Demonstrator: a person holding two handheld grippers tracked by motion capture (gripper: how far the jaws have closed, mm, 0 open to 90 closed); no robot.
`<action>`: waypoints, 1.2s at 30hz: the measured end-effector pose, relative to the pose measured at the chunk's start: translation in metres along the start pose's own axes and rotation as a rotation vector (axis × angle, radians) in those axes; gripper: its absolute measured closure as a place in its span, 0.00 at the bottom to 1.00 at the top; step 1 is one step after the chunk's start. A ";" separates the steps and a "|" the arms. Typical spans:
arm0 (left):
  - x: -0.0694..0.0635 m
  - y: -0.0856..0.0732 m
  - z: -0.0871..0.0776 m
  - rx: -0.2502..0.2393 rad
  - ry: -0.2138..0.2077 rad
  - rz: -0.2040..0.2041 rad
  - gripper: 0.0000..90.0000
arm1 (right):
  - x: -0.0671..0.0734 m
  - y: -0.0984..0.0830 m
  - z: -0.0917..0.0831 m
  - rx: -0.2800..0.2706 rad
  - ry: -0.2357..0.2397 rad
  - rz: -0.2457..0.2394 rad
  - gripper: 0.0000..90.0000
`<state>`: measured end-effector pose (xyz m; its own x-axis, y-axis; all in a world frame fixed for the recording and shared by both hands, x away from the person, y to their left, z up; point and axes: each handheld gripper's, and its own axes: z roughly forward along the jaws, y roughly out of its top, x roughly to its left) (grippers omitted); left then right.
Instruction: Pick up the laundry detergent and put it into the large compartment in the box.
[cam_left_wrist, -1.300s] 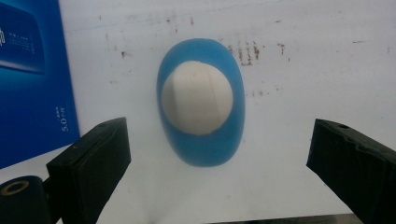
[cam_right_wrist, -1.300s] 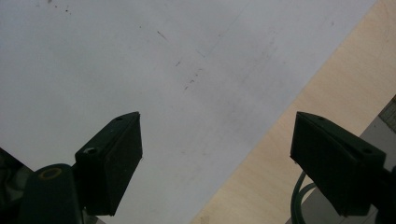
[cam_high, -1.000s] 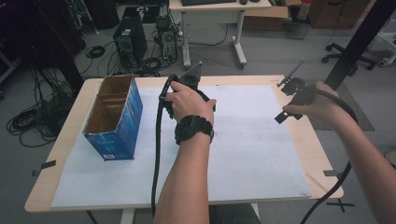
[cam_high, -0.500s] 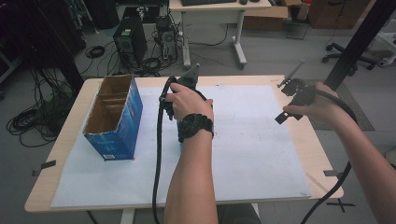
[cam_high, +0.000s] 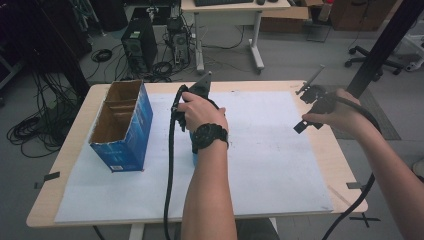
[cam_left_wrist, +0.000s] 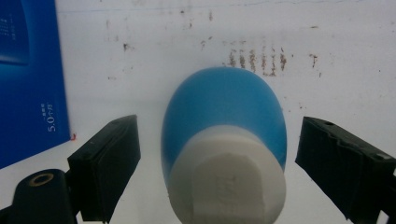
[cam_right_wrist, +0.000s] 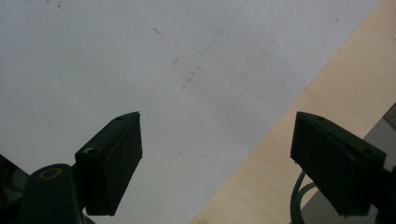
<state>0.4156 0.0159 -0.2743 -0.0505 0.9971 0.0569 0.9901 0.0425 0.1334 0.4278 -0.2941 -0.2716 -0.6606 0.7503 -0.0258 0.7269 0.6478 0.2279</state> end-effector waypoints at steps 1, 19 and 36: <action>0.000 0.000 0.000 0.000 0.000 0.000 0.16 | 0.000 0.000 0.000 0.000 0.000 0.000 0.19; -0.002 0.001 0.010 0.016 0.004 -0.016 0.31 | -0.001 -0.001 0.002 -0.001 0.005 0.001 0.19; 0.001 0.003 0.013 0.031 -0.003 -0.035 0.41 | -0.003 -0.002 0.004 -0.001 0.009 0.003 0.19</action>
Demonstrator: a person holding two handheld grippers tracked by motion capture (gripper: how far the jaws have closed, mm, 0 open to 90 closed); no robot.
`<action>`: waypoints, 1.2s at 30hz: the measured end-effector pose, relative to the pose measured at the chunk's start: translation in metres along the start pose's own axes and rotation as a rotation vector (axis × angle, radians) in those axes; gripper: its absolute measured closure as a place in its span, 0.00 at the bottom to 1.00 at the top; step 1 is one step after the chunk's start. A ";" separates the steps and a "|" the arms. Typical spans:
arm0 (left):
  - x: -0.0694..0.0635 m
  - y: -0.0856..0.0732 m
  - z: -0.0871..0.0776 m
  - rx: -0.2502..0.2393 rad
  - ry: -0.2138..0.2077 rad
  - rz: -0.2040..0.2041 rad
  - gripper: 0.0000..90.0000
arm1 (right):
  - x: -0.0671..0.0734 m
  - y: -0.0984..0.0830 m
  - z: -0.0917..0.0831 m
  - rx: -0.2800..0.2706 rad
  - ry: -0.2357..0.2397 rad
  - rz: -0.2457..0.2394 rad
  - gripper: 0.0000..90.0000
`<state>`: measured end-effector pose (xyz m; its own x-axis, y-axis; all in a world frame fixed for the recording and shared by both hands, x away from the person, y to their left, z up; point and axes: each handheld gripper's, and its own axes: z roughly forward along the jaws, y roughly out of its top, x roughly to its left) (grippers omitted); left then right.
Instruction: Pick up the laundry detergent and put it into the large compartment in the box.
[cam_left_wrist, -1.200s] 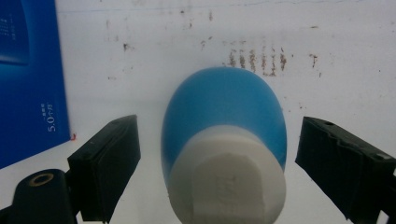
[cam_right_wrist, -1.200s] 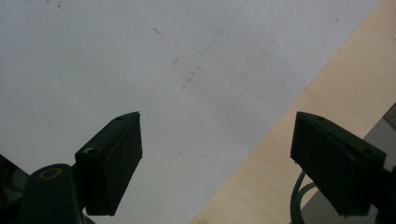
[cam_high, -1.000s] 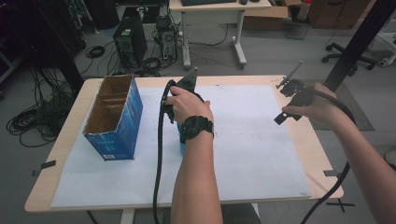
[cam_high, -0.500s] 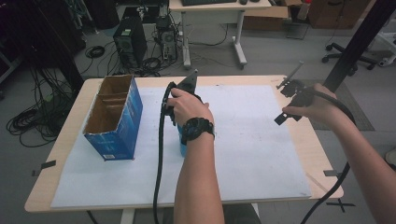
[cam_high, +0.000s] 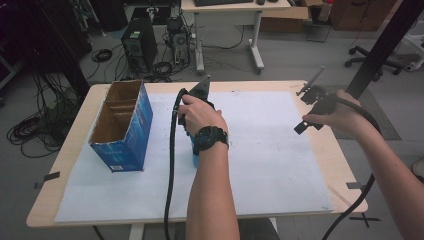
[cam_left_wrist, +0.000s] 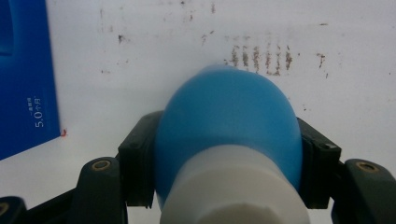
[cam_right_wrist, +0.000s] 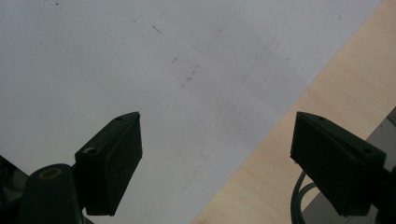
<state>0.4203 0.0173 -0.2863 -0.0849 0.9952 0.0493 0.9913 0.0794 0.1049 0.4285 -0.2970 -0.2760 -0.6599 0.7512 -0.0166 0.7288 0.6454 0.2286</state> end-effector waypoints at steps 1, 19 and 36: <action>0.001 0.000 0.000 0.006 -0.002 0.003 0.41 | 0.000 0.000 0.000 0.000 0.000 0.000 0.19; 0.000 0.002 -0.002 0.040 -0.012 0.023 0.42 | -0.001 -0.002 -0.002 -0.002 -0.004 0.002 0.19; 0.006 0.003 -0.035 0.043 -0.034 0.047 0.42 | 0.000 -0.005 -0.007 -0.003 -0.011 0.005 0.19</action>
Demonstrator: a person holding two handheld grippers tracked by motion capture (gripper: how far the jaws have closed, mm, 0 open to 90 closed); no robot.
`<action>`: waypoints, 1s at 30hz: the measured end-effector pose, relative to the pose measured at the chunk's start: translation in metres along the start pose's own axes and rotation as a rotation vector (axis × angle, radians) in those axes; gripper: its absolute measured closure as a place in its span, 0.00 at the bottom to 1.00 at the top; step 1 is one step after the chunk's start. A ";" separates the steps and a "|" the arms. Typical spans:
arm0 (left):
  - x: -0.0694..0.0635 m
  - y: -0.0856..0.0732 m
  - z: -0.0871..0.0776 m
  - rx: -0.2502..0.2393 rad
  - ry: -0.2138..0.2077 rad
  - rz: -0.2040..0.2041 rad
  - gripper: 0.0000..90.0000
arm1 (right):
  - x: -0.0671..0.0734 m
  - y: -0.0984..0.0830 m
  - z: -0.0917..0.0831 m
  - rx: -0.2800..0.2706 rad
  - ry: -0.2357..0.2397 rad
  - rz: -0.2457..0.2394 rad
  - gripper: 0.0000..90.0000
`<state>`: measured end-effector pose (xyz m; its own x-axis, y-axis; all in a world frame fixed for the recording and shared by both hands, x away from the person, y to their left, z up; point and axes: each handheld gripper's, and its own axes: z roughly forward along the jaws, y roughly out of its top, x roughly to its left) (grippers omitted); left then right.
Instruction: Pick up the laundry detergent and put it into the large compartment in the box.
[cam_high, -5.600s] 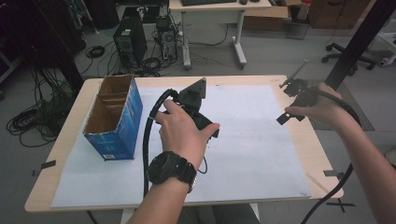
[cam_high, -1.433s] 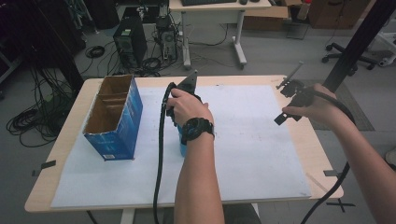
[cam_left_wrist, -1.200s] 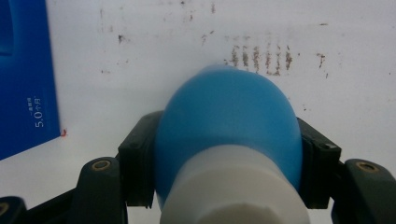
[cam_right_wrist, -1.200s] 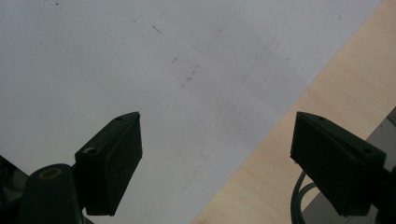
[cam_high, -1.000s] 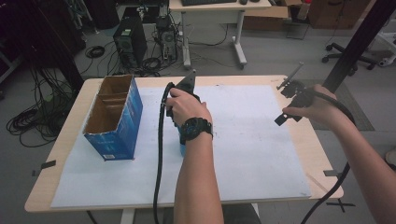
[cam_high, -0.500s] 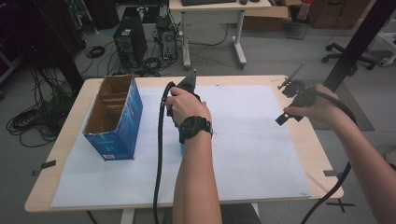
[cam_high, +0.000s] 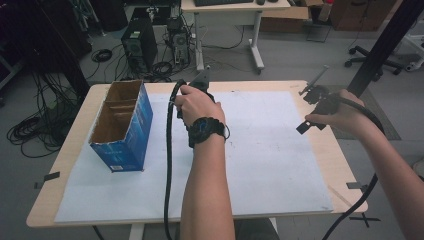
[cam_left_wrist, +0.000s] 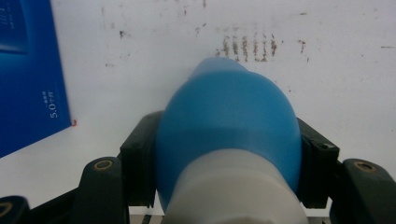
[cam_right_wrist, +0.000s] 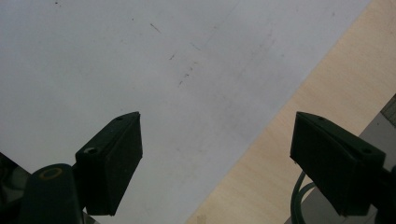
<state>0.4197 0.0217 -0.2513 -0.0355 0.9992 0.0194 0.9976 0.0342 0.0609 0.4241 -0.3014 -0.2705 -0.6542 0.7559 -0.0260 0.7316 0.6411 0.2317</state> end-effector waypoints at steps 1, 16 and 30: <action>0.000 0.000 0.000 0.000 0.000 0.000 0.42 | 0.000 0.000 0.000 0.001 -0.001 0.001 0.19; 0.015 -0.002 -0.032 -0.005 -0.013 -0.001 0.42 | 0.000 0.001 -0.006 -0.003 -0.006 0.005 0.19; 0.026 -0.002 -0.061 -0.010 -0.034 0.015 0.42 | -0.002 0.002 -0.011 -0.004 -0.010 0.009 0.19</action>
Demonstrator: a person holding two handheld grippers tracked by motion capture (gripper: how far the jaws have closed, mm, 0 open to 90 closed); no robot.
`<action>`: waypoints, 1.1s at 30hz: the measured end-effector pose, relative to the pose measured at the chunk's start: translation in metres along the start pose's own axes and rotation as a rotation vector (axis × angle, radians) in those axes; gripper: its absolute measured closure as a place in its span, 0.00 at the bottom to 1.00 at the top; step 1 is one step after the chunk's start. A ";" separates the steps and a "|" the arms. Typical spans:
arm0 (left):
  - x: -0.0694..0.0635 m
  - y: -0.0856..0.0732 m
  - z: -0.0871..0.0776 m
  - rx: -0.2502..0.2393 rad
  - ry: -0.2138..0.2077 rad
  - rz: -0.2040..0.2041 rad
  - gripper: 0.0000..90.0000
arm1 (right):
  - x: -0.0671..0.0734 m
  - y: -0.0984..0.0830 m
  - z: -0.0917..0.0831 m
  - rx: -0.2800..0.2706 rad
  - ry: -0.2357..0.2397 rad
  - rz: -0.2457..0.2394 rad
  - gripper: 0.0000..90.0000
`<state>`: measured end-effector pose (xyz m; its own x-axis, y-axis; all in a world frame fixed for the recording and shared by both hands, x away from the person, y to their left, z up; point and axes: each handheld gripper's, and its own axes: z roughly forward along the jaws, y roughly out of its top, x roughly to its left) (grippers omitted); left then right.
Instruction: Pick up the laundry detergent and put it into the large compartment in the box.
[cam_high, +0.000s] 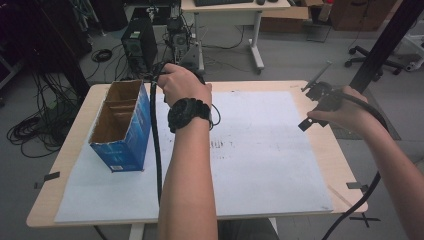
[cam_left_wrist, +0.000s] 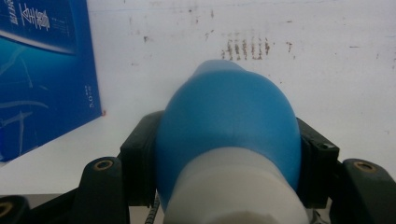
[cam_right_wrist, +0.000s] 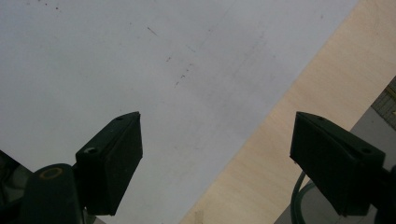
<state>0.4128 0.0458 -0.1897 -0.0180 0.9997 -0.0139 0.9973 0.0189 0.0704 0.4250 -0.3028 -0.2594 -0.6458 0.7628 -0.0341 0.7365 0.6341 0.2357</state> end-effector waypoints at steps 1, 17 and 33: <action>0.000 0.000 -0.001 -0.001 0.001 0.001 0.42 | 0.000 0.000 0.000 0.001 0.000 0.000 0.19; 0.014 0.002 -0.037 -0.008 0.004 -0.003 0.42 | -0.001 0.002 -0.002 0.002 -0.004 0.003 0.19; 0.031 0.006 -0.059 -0.003 0.005 -0.014 0.42 | 0.001 0.004 -0.002 0.006 -0.008 -0.002 0.19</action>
<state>0.4136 0.0778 -0.1304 -0.0319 0.9994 -0.0098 0.9968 0.0325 0.0734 0.4267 -0.2994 -0.2561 -0.6459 0.7623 -0.0426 0.7362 0.6366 0.2294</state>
